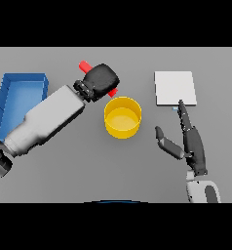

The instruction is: Pick up the red beaker and tilt it to pour out 1 green nut into yellow bowl. Pick up the yellow bowl and place it on the metallic measuring scale.

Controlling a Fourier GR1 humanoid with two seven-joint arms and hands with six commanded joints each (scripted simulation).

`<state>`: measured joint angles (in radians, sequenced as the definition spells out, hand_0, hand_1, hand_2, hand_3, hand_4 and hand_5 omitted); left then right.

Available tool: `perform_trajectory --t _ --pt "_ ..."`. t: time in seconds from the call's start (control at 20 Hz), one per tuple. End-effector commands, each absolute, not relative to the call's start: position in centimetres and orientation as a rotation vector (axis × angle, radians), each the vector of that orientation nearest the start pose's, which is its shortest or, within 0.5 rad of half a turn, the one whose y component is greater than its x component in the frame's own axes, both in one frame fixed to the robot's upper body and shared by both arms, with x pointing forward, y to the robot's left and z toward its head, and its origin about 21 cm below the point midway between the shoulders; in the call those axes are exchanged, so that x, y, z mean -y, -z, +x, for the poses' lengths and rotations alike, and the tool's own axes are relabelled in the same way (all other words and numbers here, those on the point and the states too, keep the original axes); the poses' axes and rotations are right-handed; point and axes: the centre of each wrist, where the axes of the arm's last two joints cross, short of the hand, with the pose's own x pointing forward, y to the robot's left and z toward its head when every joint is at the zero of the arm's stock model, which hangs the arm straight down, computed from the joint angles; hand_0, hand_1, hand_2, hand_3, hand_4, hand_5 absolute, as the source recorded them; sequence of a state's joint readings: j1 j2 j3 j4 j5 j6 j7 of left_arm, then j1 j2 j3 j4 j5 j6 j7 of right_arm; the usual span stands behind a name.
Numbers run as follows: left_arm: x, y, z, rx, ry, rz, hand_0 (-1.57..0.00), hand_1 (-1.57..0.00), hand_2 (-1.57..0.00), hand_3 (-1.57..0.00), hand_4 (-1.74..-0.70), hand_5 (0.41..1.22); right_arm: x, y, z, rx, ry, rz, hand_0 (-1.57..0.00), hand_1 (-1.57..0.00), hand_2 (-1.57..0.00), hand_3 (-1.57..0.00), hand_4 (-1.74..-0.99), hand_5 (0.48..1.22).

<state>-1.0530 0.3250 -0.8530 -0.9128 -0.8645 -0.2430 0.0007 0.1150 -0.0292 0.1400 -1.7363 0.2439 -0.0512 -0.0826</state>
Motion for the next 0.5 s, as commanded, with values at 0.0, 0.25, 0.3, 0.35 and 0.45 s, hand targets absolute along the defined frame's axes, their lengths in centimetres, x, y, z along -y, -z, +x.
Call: perform_trajectory --t 0.0,0.25,0.3,0.35,0.45 --pt "-7.8 -11.3 40.0 -1.689 -2.920 -1.236 -1.57 -1.57 -1.57 -1.57 -1.70 1.217 21.0 -1.3 21.9 1.722 -0.242 -0.169 0.00 0.00 0.00 0.00 -1.209 0.654" --pt "-6.3 -11.6 40.2 -1.344 -2.900 -1.297 -1.57 -1.57 -1.57 -1.57 -1.73 1.220 20.9 -1.1 21.6 1.734 -0.262 -0.201 0.00 0.00 0.00 0.00 -1.191 0.649" --pt "-6.1 -11.5 40.2 -1.283 -2.879 -1.304 -1.57 -1.57 -1.57 -1.57 -1.73 1.220 21.1 -1.1 21.7 1.723 -0.274 -0.219 0.00 0.00 0.00 0.00 -1.188 0.647" --pt "-5.8 -11.2 40.0 -1.236 -2.871 -1.280 -1.57 -1.57 -1.57 -1.57 -1.73 1.220 21.2 -1.3 21.8 1.722 -0.269 -0.217 0.00 0.00 0.00 0.00 -1.183 0.643" --pt "-5.5 -11.0 40.0 -1.159 -2.815 -1.288 -1.57 -1.57 -1.57 -1.57 -1.74 1.220 21.0 -1.5 21.9 1.725 -0.243 -0.211 0.00 0.00 0.00 0.00 -1.180 0.630"
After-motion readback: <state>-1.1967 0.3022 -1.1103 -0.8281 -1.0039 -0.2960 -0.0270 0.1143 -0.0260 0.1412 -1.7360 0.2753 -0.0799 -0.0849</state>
